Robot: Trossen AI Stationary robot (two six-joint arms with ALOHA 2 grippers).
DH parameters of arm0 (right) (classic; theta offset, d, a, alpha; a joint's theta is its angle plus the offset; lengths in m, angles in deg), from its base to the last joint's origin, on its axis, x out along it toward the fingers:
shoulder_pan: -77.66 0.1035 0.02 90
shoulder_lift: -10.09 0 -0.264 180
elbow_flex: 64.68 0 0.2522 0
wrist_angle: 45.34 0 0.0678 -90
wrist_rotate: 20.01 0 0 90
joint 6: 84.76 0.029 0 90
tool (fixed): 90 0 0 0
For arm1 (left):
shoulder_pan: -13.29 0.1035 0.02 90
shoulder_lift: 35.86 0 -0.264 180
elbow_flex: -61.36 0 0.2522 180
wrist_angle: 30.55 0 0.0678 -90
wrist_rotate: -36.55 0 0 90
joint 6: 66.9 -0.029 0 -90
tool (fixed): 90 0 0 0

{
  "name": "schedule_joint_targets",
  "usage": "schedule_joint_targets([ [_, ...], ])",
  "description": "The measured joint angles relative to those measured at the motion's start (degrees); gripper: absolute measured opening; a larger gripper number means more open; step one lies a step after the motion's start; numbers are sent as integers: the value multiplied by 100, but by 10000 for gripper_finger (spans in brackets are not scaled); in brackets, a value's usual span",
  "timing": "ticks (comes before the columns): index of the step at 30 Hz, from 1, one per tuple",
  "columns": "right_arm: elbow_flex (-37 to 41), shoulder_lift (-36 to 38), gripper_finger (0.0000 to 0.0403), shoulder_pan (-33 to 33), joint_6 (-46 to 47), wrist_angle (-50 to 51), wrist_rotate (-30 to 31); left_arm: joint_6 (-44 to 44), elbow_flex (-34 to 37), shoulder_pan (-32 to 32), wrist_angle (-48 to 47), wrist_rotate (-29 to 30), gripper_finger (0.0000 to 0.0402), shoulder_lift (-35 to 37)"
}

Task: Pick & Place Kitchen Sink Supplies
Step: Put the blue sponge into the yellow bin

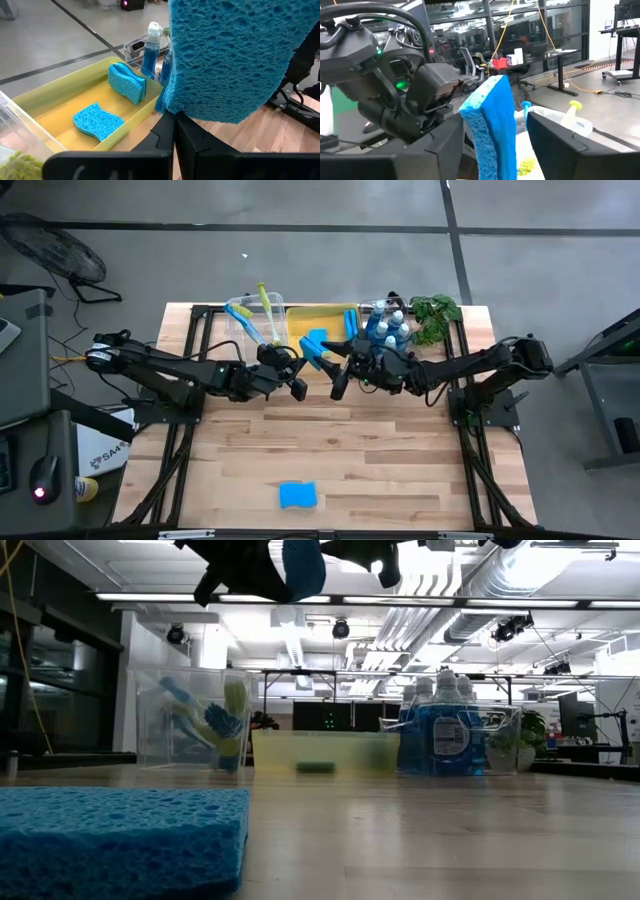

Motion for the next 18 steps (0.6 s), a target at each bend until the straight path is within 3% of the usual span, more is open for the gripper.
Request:
schedule_joint_targets([
  [12, 0, 0, 113, -39, -9, -3, -90, 0, 2, 0, 0, -33, 0, 0],
  [18, 0, 0, 30, -107, -7, -74, -421, 0, 2, 0, 9, -191, 0, 0],
])
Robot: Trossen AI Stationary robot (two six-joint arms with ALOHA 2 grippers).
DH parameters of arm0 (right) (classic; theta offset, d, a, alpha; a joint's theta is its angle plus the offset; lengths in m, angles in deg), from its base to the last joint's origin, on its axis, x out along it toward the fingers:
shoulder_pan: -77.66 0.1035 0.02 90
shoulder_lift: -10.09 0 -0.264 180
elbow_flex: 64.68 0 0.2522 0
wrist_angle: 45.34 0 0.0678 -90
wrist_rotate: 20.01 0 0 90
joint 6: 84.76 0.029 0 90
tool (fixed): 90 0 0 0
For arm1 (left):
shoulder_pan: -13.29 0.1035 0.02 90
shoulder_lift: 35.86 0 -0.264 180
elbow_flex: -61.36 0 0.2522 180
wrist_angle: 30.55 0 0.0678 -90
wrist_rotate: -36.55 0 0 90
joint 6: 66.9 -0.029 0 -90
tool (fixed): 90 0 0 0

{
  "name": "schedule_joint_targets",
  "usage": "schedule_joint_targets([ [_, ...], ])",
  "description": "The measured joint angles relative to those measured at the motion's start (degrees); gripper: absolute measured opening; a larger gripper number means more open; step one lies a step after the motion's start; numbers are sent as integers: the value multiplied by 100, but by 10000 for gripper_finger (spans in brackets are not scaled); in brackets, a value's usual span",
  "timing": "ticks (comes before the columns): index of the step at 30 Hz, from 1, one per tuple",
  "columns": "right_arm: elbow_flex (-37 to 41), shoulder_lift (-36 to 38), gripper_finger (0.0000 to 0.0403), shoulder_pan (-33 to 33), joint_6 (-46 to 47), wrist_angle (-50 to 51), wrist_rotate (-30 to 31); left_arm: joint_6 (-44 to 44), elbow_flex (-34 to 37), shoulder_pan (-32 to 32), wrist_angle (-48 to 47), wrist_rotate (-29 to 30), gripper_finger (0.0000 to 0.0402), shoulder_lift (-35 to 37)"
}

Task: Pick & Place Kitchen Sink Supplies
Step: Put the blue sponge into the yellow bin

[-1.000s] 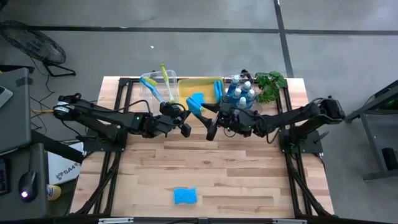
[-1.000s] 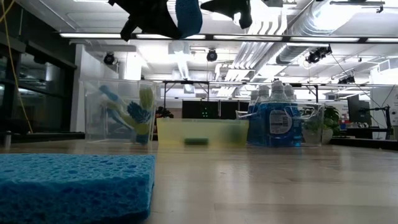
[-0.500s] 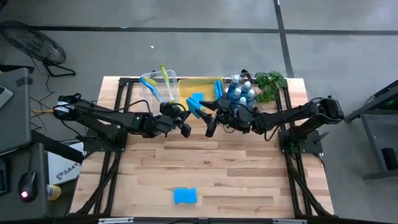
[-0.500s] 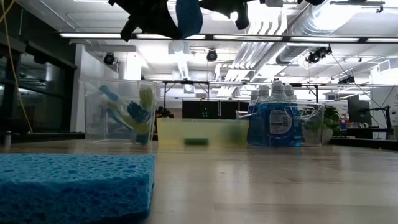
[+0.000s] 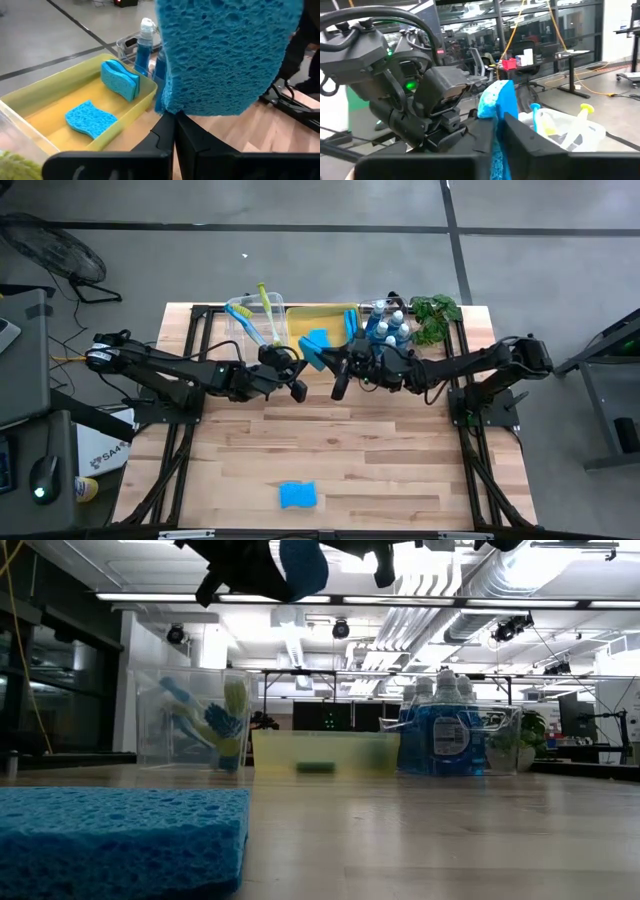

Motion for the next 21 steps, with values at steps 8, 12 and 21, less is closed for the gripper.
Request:
schedule_joint_targets([
  [8, -1, 12, 5, -39, 306, 116, 113, -466, 0, 2, -16, -441, 1, 0],
  [12, -289, 17, 3, -110, 450, 812, 315, -668, 4, 2, -98, -552, 1, 48],
  [21, -1744, 17, 1, -367, 469, 3590, 587, -1078, -2, 2, -583, -279, 1, 564],
])
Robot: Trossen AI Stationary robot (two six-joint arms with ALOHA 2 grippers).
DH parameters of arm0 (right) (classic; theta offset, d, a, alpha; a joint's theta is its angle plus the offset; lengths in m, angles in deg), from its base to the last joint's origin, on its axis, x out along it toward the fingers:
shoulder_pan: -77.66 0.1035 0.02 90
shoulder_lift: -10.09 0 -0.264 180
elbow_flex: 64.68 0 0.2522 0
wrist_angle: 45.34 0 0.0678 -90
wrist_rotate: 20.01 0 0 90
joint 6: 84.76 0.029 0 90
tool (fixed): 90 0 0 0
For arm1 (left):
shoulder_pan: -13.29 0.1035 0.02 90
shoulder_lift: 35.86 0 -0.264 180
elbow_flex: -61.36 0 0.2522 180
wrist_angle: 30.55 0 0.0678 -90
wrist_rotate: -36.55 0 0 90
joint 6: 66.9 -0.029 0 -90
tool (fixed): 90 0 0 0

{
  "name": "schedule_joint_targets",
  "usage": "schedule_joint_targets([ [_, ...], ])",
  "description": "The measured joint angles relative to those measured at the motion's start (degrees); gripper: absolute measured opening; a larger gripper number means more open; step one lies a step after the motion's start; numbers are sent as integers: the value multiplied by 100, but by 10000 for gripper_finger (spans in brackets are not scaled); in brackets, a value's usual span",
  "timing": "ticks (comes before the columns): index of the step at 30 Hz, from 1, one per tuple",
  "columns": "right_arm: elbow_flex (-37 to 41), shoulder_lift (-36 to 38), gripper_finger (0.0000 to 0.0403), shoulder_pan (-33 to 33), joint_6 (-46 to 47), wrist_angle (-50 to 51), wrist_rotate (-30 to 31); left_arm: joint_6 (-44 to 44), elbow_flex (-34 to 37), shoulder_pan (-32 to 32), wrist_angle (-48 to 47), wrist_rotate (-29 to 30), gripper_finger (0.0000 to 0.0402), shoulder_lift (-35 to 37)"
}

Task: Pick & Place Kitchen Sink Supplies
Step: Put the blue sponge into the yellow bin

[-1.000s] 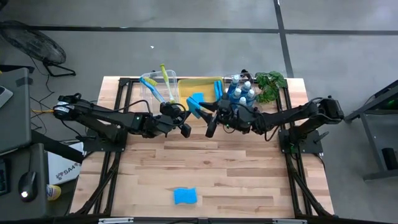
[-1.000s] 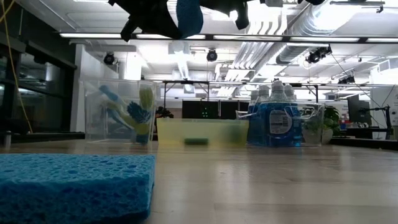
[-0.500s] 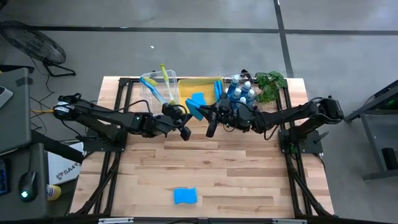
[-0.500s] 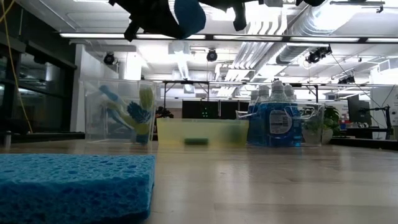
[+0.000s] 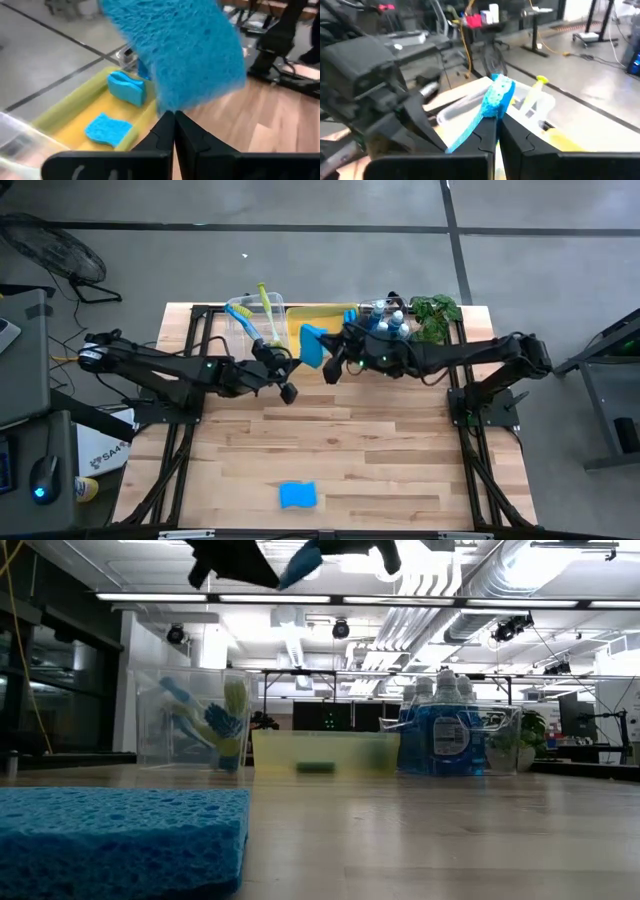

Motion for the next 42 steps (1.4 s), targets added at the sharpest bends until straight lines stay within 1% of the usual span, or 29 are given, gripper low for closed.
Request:
schedule_joint_targets([
  [2, -279, 1, 1, -122, 103, 429, 85, -101, 10, 0, -281, 175, 1, 179],
  [5, -623, 4, 1, -300, 154, 997, 72, -267, 6, 0, -425, 481, 1, 412],
  [8, -819, 4, 1, -422, 47, 1086, -255, -347, -6, 1, -417, 758, 1, 559],
  [10, -895, 4, 1, -464, 142, 1149, -267, -528, 11, 2, -509, 845, 1, 610],
  [14, -1020, 4, 0, -777, 501, 1753, -292, -642, 11, 0, -556, 991, 3, 790],
  [18, -1011, 4, 0, -1213, 1019, 2084, -563, -766, 9, 0, -505, 918, 25, 1084],
  [22, -992, -89, 0, -1776, 1654, 2426, -1355, -767, 2, 0, -492, 656, 63, 1438],
  [25, -988, -335, 0, -2169, 1942, 2582, -1867, -766, 6, 0, -577, 122, 86, 1714],
  [29, -1053, -771, 0, -2541, 2205, 2695, -2361, -766, 4, 0, -549, -743, 98, 2076],
  [32, -1347, -1196, 0, -2713, 2236, 3031, -2473, -766, 4, 0, -577, -1239, 99, 2319],
  [35, -1934, -1649, 0, -2800, 2128, 3533, -2437, -687, 4, -2, -661, -1509, 99, 2509],
  [39, -2983, -2351, 0, -2879, 1970, 4383, -2179, -421, 4, -2, -1014, -1557, 99, 2678],
  [42, -3777, -2877, 0, -2940, 1988, 5043, -2210, -193, 4, -1, -1348, -1559, 99, 2751],
])
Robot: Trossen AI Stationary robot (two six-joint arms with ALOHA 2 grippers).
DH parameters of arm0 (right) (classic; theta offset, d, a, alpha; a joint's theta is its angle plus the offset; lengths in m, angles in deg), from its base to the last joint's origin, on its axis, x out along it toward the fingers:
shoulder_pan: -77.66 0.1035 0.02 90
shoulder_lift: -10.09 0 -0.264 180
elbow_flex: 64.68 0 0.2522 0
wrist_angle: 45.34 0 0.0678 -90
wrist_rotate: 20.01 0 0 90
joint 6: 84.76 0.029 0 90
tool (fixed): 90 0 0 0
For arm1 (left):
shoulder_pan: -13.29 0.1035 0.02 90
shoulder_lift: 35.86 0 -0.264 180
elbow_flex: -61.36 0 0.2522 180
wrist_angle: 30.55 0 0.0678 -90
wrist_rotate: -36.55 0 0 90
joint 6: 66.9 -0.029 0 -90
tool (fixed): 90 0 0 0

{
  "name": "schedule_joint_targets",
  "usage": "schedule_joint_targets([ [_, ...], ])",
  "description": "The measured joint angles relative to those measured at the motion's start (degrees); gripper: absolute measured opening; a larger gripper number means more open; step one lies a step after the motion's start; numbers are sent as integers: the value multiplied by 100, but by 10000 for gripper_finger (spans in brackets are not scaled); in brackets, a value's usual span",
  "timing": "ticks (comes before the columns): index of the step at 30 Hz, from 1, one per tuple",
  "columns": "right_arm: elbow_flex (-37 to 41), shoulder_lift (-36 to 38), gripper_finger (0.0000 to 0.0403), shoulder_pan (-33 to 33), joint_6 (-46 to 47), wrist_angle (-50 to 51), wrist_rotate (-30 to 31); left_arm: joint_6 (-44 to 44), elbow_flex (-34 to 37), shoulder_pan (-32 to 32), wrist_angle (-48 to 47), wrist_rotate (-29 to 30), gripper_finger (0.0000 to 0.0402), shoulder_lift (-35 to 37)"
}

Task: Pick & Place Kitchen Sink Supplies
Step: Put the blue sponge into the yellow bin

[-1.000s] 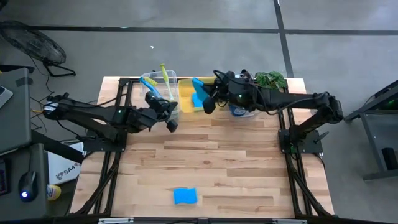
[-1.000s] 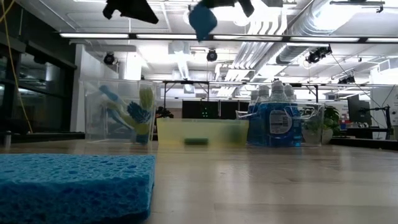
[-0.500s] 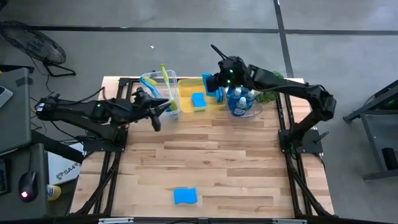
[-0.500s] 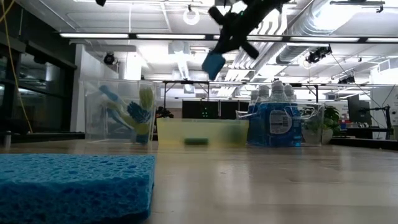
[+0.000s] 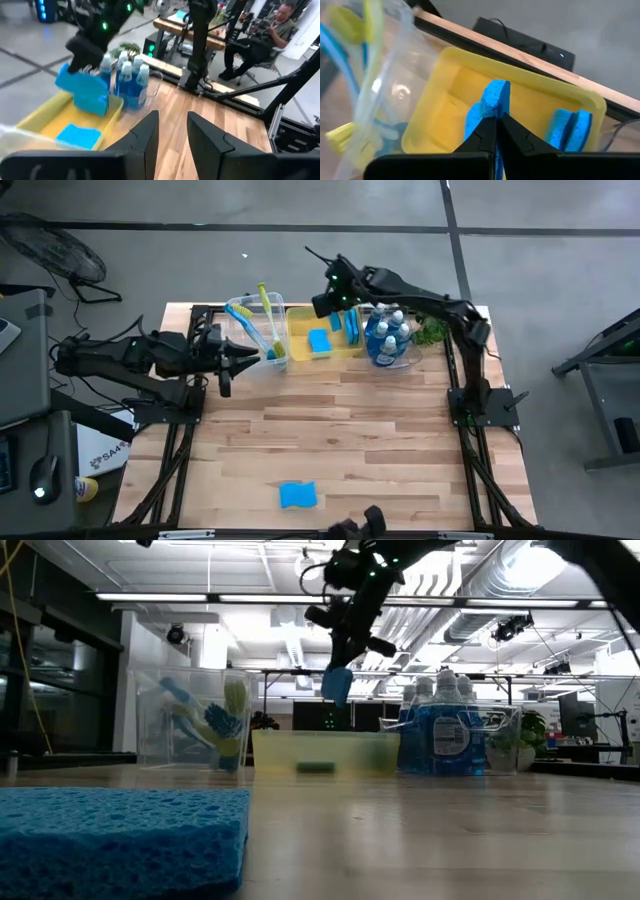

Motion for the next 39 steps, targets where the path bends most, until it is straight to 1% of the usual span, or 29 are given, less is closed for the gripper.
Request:
schedule_joint_targets([
  [4, -846, -548, 0, -4, 160, 841, 137, 233, 0, 1, -329, -12, 99, 14],
  [6, -1081, -759, 0, -10, 381, 1112, 176, 271, 0, 1, -455, -76, 99, 11],
  [9, -1277, -974, 0, -23, 456, 1307, -1, 290, 0, 0, -539, -139, 99, -3],
  [13, -1298, -1101, 0, -24, 635, 1370, 155, 335, 0, 1, -602, -151, 99, -8],
  [24, -1296, -1400, 0, -28, 609, 1370, 416, 378, 0, -1, -898, -164, 99, -8],
  [30, -1296, -1420, 0, -34, 656, 1369, 719, 390, 0, 0, -984, -169, 99, -8],
  [34, -1284, -1420, 0, -35, 695, 1353, 717, 393, 0, 0, -1013, -254, 99, -8],
  [39, -833, -1422, 0, -35, 847, 1173, 545, 389, 0, 0, -1012, -254, 99, -8],
])
